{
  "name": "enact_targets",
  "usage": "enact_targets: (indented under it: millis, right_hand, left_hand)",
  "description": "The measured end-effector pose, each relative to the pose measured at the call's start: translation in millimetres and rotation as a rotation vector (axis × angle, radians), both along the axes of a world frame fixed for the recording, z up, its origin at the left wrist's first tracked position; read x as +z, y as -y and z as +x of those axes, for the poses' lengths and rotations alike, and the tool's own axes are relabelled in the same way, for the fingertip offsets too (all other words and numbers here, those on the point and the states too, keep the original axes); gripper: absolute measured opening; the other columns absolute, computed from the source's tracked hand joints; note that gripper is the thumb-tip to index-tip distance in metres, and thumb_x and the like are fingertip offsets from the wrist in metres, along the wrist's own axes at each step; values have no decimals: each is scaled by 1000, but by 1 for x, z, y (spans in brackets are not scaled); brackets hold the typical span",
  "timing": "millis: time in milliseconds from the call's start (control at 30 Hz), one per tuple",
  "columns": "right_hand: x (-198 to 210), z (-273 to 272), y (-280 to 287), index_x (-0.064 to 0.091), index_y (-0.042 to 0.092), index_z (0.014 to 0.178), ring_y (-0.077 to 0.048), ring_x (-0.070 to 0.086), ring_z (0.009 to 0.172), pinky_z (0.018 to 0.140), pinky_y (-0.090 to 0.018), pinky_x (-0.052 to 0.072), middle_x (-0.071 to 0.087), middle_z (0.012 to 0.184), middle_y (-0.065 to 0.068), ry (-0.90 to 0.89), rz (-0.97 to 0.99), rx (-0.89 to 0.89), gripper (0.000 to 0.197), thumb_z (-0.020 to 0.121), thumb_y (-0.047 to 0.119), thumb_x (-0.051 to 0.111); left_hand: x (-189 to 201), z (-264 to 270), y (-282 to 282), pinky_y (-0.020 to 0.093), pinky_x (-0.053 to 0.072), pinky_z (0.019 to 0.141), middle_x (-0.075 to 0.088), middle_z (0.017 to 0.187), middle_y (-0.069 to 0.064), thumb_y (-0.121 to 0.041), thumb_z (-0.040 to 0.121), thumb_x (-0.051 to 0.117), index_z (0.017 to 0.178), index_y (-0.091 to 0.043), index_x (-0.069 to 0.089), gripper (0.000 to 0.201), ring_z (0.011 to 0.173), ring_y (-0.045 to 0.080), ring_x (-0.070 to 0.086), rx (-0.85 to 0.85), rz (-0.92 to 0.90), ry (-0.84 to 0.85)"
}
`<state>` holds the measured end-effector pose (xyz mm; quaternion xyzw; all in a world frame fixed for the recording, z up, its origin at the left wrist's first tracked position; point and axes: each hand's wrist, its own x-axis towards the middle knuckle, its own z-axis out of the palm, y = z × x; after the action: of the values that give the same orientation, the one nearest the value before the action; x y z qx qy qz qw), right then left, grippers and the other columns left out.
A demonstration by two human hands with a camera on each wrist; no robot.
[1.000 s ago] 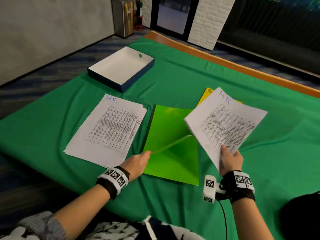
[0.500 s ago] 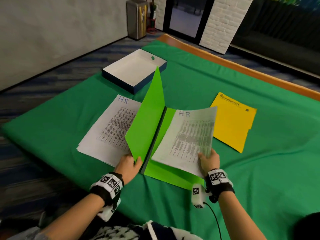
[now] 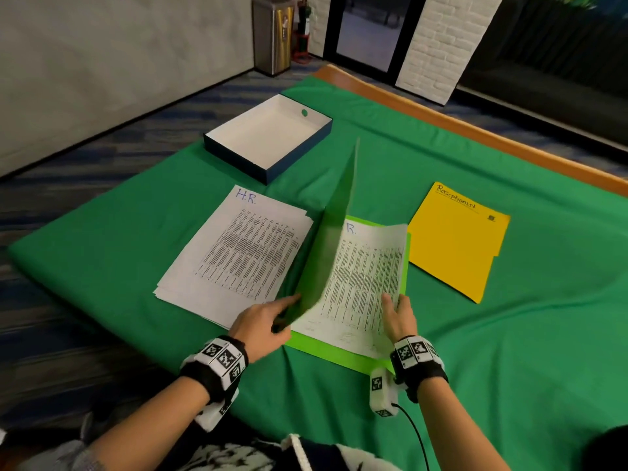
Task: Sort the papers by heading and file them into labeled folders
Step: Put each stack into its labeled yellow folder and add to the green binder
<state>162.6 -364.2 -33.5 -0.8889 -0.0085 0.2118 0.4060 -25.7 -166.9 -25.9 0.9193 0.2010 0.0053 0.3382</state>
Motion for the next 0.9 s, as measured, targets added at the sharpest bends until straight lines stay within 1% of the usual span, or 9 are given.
enact_targets:
  millis: [100,267,333,433,533,600,667,767,900]
  right_hand:
    - [-5,9,14,57,-5,117,-34,55,111,96,-40,41,57,124,-24,14,50,-132,55,101,38,26]
    - [-13,19,39,58,5,114,-29,55,104,95,-45,41,58,112,-12,-255,327,-441,65,96,54,19]
    - [-14,20,41,53,9,115,-28,52,104,92,-48,40,55,110,-10,-331,340,-445,61,93,59,27]
    - [-17,19,39,54,-4,116,-30,58,90,78,-43,49,60,105,-15,-255,157,-321,64,85,53,55]
    - [-17,19,34,50,-2,127,-33,57,111,95,-42,47,57,125,-19,-159,-72,-138,71,77,42,72]
    - [-16,19,32,48,-2,130,-32,56,114,95,-39,47,55,130,-18,-204,-79,-92,82,68,42,80]
    - [-18,20,33,47,1,131,-31,61,103,85,-42,53,57,126,-17,-252,40,-116,89,60,38,85]
    - [-15,14,32,38,14,137,-31,65,91,80,-51,55,58,124,-16,-306,302,-217,62,83,7,67]
    - [1,3,25,35,23,141,-34,60,105,91,-57,48,54,130,-14,-267,467,-228,59,90,1,55]
  left_hand:
    - [-2,3,-3,27,43,102,45,137,-21,-34,78,69,135,-42,39,64,117,3,53,-157,31,-87]
    - [-22,3,0,34,31,111,36,146,-13,-45,79,66,129,-28,51,56,130,11,41,-169,-35,-224]
    - [-28,5,1,30,34,109,41,144,-7,-42,83,64,127,-22,54,49,127,11,45,-121,-45,-167]
    - [-35,10,1,30,42,103,45,140,0,-30,82,68,128,-17,52,51,123,14,47,-51,-62,-125]
    - [-38,15,3,32,44,101,43,137,5,-25,78,73,134,-14,41,66,122,18,45,13,-80,-131]
    - [-38,19,4,35,45,100,39,138,8,-25,74,76,138,-13,35,76,122,22,45,64,-102,-127]
    - [-36,23,2,35,46,97,38,138,9,-27,73,77,138,-12,35,79,119,23,48,98,-133,-129]
    - [-32,24,-4,27,49,90,42,136,8,-27,74,76,135,-12,39,73,110,18,54,73,-176,-153]
    - [-19,26,-30,20,47,83,54,126,7,-21,79,71,124,-11,53,49,101,15,60,152,-164,-74]
